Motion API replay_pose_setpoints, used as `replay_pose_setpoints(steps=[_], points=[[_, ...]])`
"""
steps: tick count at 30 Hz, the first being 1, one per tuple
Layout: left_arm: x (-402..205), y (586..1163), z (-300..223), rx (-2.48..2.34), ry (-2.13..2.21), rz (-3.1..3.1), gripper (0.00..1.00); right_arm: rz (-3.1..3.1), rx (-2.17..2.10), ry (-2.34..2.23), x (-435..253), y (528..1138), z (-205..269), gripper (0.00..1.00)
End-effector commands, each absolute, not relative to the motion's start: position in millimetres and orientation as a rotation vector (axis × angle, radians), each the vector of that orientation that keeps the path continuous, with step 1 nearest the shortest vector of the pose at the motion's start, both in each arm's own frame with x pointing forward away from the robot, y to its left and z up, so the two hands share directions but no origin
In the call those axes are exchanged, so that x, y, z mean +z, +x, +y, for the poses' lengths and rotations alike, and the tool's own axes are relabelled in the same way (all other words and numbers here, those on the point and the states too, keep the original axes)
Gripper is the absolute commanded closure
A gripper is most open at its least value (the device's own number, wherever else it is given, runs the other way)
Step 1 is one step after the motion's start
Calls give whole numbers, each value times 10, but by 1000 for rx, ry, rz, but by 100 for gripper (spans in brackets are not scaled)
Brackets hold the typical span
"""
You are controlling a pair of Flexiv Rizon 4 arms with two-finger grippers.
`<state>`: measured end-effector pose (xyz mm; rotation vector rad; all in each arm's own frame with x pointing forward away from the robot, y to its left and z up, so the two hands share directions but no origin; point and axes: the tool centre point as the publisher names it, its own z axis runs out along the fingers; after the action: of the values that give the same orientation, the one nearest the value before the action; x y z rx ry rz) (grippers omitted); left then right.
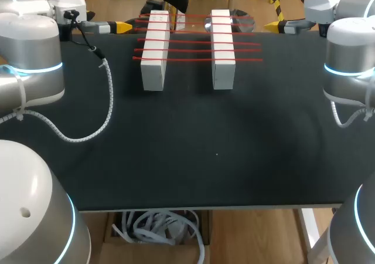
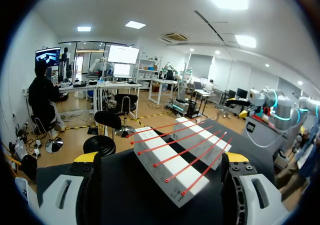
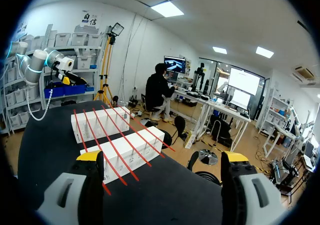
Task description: Grab the tape and strap the tape.
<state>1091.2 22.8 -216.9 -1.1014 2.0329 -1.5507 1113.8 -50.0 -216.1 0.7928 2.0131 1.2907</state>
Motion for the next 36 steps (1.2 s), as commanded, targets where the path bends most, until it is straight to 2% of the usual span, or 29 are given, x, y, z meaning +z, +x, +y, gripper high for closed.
replay_pose_setpoints(steps=[1, 9, 14, 32, 36], points=[[-2189, 10840, 278, -1564, -1048, 2044, 0, 2013, 1291, 793, -2161, 11138, -500, 0], [-2237, 10633, 348, -1555, -802, 2211, 0, 2013, 1291, 793, -2161, 11138, -500, 0], [-2206, 10461, 334, -1614, -455, 2333, 0, 2013, 1291, 793, -2161, 11138, -500, 0], [-2195, 10453, 323, -1556, -447, 2383, 0, 2013, 1291, 793, -2161, 11138, -500, 0], [-2237, 10444, 264, -1561, -273, 2407, 0, 2013, 1291, 793, -2161, 11138, -500, 0]])
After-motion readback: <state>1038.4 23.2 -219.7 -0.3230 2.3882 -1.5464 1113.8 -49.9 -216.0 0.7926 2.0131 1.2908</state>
